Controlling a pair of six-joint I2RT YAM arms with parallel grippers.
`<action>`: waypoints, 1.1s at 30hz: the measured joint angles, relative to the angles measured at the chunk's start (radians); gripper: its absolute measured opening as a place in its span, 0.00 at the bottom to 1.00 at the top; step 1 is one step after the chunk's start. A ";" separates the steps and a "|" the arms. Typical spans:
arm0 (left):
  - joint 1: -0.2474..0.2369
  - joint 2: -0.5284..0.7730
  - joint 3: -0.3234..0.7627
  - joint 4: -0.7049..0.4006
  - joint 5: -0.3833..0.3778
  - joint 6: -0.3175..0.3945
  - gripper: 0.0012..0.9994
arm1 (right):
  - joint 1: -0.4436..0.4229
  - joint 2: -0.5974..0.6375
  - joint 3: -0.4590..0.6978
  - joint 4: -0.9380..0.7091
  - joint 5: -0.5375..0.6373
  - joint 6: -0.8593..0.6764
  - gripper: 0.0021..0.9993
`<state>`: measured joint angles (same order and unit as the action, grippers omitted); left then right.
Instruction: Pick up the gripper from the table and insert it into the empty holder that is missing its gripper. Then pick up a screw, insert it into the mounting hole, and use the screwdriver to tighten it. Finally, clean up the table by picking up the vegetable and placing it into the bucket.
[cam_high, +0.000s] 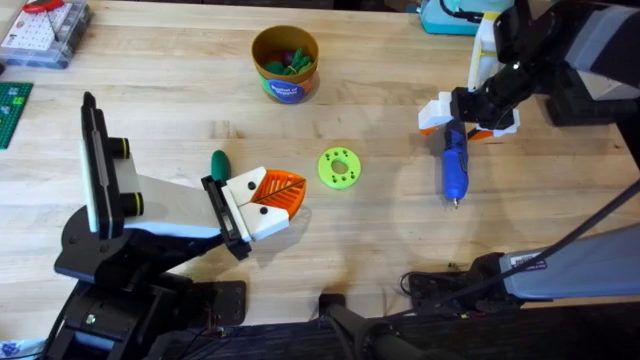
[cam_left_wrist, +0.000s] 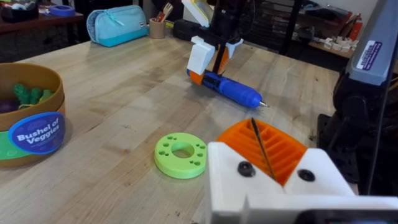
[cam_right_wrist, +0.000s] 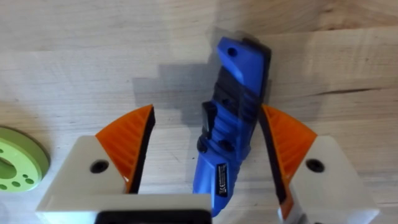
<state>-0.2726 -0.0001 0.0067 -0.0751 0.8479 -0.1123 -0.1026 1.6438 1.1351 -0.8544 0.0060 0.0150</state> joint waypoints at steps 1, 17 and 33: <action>0.000 0.000 0.000 0.003 0.000 0.000 0.01 | -0.005 0.003 0.000 0.002 0.000 -0.001 0.98; 0.000 0.000 0.000 0.004 0.000 0.000 0.01 | -0.024 0.003 -0.005 -0.053 -0.004 -0.110 0.98; 0.000 0.000 0.000 0.004 0.000 0.000 0.01 | -0.049 0.077 -0.032 0.026 -0.011 -0.132 0.87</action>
<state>-0.2726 0.0002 0.0067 -0.0715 0.8482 -0.1127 -0.1520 1.7205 1.1034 -0.8282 -0.0046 -0.1171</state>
